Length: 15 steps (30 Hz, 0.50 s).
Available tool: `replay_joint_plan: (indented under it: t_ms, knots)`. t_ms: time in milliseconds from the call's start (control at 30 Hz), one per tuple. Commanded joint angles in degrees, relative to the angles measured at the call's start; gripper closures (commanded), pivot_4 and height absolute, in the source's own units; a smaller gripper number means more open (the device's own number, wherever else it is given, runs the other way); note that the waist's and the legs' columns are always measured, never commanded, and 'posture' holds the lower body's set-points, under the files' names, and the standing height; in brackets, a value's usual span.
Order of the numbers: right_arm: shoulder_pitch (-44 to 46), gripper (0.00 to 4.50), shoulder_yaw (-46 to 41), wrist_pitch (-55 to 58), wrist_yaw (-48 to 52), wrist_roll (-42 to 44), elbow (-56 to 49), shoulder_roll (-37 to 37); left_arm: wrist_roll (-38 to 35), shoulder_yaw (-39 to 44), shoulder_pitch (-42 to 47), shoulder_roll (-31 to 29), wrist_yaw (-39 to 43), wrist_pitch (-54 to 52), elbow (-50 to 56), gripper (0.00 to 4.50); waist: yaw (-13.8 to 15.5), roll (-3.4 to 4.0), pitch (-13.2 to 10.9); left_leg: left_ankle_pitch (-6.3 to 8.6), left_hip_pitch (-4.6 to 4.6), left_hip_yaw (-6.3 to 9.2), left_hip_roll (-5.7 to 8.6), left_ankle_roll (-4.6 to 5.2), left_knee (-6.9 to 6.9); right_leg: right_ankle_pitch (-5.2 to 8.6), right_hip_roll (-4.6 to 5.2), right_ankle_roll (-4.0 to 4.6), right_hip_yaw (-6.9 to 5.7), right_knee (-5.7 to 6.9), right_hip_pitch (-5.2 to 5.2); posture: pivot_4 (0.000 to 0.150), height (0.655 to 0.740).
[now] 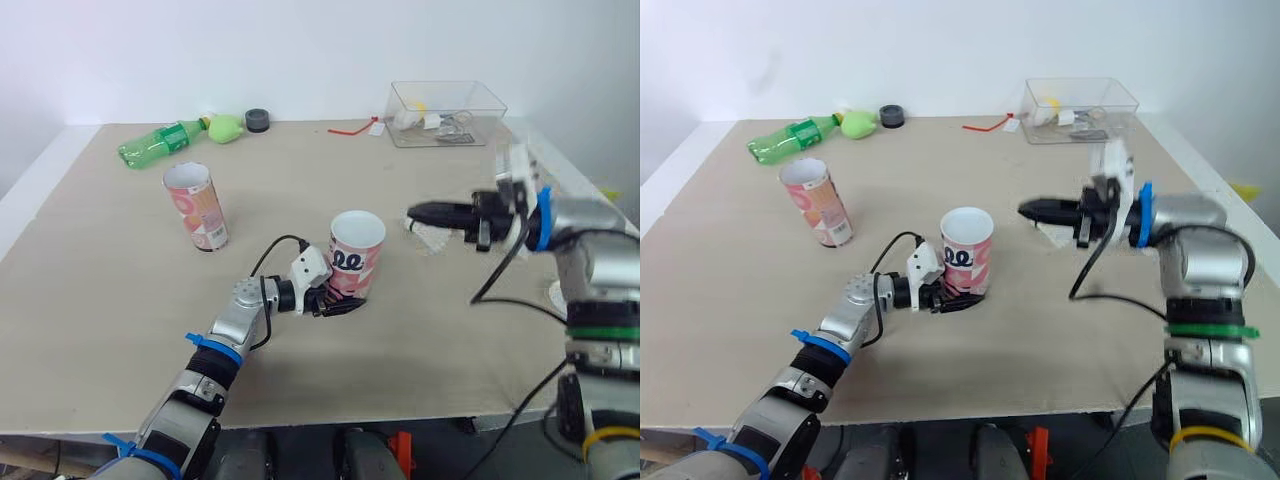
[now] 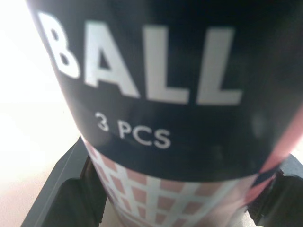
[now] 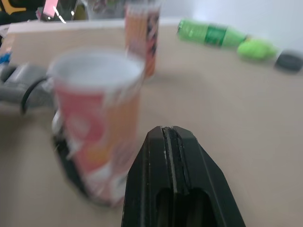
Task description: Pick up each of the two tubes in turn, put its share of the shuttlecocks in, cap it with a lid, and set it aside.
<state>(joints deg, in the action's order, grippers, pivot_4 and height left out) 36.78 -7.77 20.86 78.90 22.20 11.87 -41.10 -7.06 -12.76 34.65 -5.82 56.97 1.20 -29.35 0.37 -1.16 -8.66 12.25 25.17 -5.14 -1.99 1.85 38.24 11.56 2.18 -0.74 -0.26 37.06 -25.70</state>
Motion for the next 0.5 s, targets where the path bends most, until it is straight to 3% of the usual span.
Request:
replay_joint_plan:
  t_ms: [33,200,300,333,367,500]
  knots:
    - [-4.88,4.40,-2.00,0.19,-1.68,3.32,-7.52,-0.24,-0.69,-0.50,-1.07,-0.19,0.65,-0.38,2.81,1.28,0.00,-0.01,-0.01,0.00,-0.01,0.01,0.00,0.00,-0.01,0.00,0.00,-0.01,0.00,0.00,0.01,0.150,0.7400]
    - [-10.95,4.40,-0.53,-1.01,-2.58,3.94,-10.18,0.25,-0.99,-0.47,-1.48,-0.46,0.77,-1.11,3.65,1.28,0.04,-0.03,-0.02,0.00,-0.13,0.10,0.00,0.00,0.08,0.17,-0.02,-0.30,-0.08,-0.01,0.21,0.150,0.7400]
    - [-12.07,3.65,0.47,-0.94,-1.51,4.35,-9.86,-0.39,-1.51,-0.27,-1.47,-0.91,1.54,-1.82,3.68,1.28,0.00,-0.03,-0.02,0.00,-0.16,0.08,0.00,0.00,0.13,0.24,-0.02,-0.19,-0.06,-0.02,0.24,0.150,0.7400]
    - [-12.30,3.22,0.74,-1.18,-1.05,4.43,-9.73,-0.64,-1.51,-0.28,-1.43,-1.08,1.78,-1.57,3.59,0.56,0.01,-0.04,-0.02,-0.01,-0.17,0.08,0.00,0.00,0.15,0.24,-0.02,-0.18,-0.05,-0.02,0.25,0.150,0.7400]
    - [-12.60,2.60,1.00,-2.00,-0.57,4.19,-9.45,-0.81,-1.43,-0.32,-1.45,-1.22,1.94,-1.26,3.49,0.14,0.02,-0.05,-0.03,-0.01,-0.17,0.09,0.00,0.01,0.16,0.23,-0.02,-0.18,-0.06,-0.02,0.27,0.150,0.7400]
    - [-13.76,0.75,2.29,-5.82,1.57,2.81,-8.25,-1.40,-1.12,-0.39,-1.37,-1.53,2.22,0.68,3.27,0.00,0.06,-0.06,-0.04,-0.02,-0.18,0.11,0.01,0.02,0.16,0.24,-0.02,-0.18,-0.07,-0.02,0.31,0.150,0.7400]
